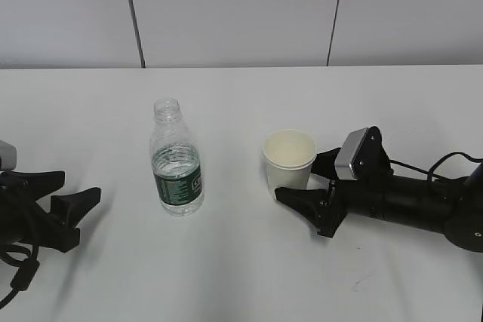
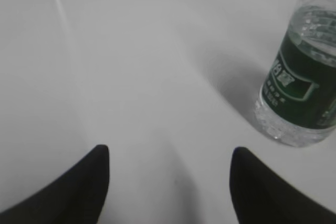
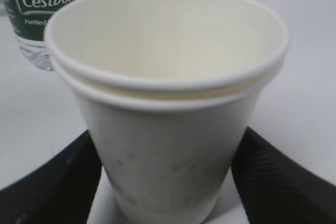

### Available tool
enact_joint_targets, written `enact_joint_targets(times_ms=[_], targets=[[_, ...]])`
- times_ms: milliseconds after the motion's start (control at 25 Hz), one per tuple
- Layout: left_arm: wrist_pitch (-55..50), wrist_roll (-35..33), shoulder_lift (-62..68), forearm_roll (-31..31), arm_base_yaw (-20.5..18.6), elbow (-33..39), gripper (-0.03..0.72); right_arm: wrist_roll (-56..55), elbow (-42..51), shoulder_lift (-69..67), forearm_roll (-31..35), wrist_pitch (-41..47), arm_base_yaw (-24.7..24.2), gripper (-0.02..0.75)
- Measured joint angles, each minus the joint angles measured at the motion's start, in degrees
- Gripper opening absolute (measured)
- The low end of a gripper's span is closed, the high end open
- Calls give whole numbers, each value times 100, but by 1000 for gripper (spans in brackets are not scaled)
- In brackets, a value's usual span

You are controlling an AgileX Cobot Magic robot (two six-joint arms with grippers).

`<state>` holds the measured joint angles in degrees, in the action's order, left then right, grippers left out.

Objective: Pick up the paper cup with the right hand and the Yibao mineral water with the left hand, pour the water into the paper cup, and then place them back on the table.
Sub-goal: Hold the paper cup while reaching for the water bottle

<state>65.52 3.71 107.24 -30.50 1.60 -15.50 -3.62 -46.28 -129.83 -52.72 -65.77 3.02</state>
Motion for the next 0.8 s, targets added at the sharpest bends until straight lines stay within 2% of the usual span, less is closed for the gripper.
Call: enact_joint_targets(times_ms=[160, 440, 640, 800], targets=[[0, 0, 0, -6, 0, 0, 449, -10, -4, 0, -28, 0, 0, 589], [5, 0, 0, -174, 0, -98, 449, -10, -4, -13, -44, -4, 0, 499], [5, 0, 0, -228, 0, -105, 449, -21, -13, -13, -42, -13, 0, 479], [-2, 0, 0, -656, 0, -190, 465, -21, -13, -13, -42, -13, 0, 478]])
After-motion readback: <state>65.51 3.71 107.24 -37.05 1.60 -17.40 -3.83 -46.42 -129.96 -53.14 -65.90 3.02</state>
